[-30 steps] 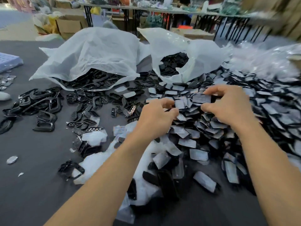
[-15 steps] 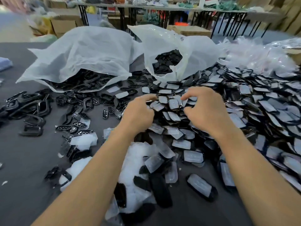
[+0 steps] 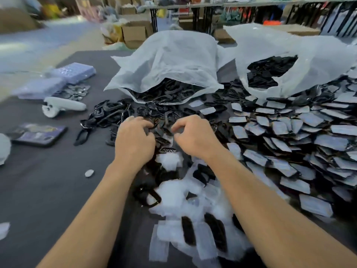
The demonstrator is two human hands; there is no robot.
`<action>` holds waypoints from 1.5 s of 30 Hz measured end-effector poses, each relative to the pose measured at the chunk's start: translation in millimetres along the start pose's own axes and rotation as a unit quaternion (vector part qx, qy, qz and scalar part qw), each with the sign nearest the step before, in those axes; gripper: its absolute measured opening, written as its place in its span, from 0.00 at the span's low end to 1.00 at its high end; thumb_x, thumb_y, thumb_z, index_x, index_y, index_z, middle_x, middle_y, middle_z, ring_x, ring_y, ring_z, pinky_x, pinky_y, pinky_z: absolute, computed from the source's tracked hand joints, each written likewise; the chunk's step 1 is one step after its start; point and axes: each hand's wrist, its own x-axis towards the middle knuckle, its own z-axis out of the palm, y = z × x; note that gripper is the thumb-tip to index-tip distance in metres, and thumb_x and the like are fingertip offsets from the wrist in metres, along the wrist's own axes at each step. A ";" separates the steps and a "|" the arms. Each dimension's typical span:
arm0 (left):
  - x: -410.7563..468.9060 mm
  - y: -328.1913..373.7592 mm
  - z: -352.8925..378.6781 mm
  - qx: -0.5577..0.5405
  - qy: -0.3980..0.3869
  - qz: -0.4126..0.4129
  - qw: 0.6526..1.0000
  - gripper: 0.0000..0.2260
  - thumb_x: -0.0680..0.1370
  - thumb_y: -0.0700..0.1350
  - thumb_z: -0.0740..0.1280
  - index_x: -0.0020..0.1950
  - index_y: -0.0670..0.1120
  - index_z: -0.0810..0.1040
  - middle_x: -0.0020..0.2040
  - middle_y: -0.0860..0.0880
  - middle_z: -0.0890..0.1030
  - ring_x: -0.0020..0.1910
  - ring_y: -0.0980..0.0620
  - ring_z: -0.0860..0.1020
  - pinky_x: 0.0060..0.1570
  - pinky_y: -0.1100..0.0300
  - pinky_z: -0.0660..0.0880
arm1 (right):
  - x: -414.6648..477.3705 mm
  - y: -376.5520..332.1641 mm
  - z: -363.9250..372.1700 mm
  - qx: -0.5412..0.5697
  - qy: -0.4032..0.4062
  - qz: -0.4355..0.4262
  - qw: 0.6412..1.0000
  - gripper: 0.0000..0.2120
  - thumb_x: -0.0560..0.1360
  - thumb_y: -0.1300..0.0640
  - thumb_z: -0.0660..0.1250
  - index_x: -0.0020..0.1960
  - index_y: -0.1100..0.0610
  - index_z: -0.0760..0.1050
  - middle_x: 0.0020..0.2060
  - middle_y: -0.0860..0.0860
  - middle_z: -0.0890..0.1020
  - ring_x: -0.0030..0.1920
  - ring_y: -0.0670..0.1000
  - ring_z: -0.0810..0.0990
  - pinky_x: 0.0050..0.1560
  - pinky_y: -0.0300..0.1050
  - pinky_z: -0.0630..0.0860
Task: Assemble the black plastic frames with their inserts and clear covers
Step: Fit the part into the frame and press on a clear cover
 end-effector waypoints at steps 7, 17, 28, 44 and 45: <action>27.5 -53.9 -7.5 0.075 -0.039 -0.088 0.993 0.25 0.81 0.49 0.65 0.78 0.44 0.70 0.79 0.43 0.67 0.78 0.42 0.63 0.77 0.46 0.62 | 53.6 -14.0 26.3 -0.066 -0.048 0.009 0.997 0.26 0.76 0.66 0.63 0.73 0.54 0.74 0.62 0.56 0.81 0.58 0.58 0.78 0.53 0.49 0.75; 33.0 -59.2 -5.0 0.079 0.045 -0.007 0.996 0.09 0.77 0.48 0.71 0.52 0.47 0.88 0.54 0.49 0.87 0.60 0.43 0.80 0.66 0.49 0.72 | 58.8 -21.2 18.4 -0.193 -0.046 -0.033 0.979 0.20 0.79 0.64 0.64 0.70 0.51 0.77 0.57 0.56 0.83 0.58 0.60 0.80 0.49 0.48 0.74; -24.7 -3.2 -16.0 -0.144 0.076 -0.026 0.986 0.10 0.76 0.51 0.71 0.56 0.57 0.87 0.45 0.59 0.88 0.50 0.58 0.83 0.57 0.60 0.76 | -13.2 -13.2 -7.0 0.175 0.139 0.094 0.970 0.15 0.80 0.64 0.63 0.46 0.50 0.86 0.34 0.47 0.86 0.30 0.47 0.85 0.35 0.41 0.83; -38.8 -10.0 -22.3 -0.499 -0.020 -0.270 0.823 0.12 0.78 0.31 0.66 0.55 0.46 0.82 0.32 0.43 0.83 0.24 0.52 0.76 0.24 0.62 0.74 | -1.0 -22.0 -0.3 0.011 0.042 0.067 0.997 0.13 0.78 0.65 0.66 0.52 0.50 0.86 0.47 0.49 0.87 0.41 0.47 0.83 0.50 0.41 0.82; -37.7 -10.8 -21.9 -0.497 -0.015 -0.270 0.824 0.14 0.78 0.31 0.66 0.57 0.47 0.82 0.31 0.44 0.83 0.24 0.52 0.75 0.24 0.62 0.74 | 6.5 -23.0 2.6 -0.015 0.005 0.070 0.997 0.14 0.78 0.65 0.65 0.54 0.50 0.85 0.51 0.51 0.87 0.45 0.51 0.84 0.54 0.45 0.82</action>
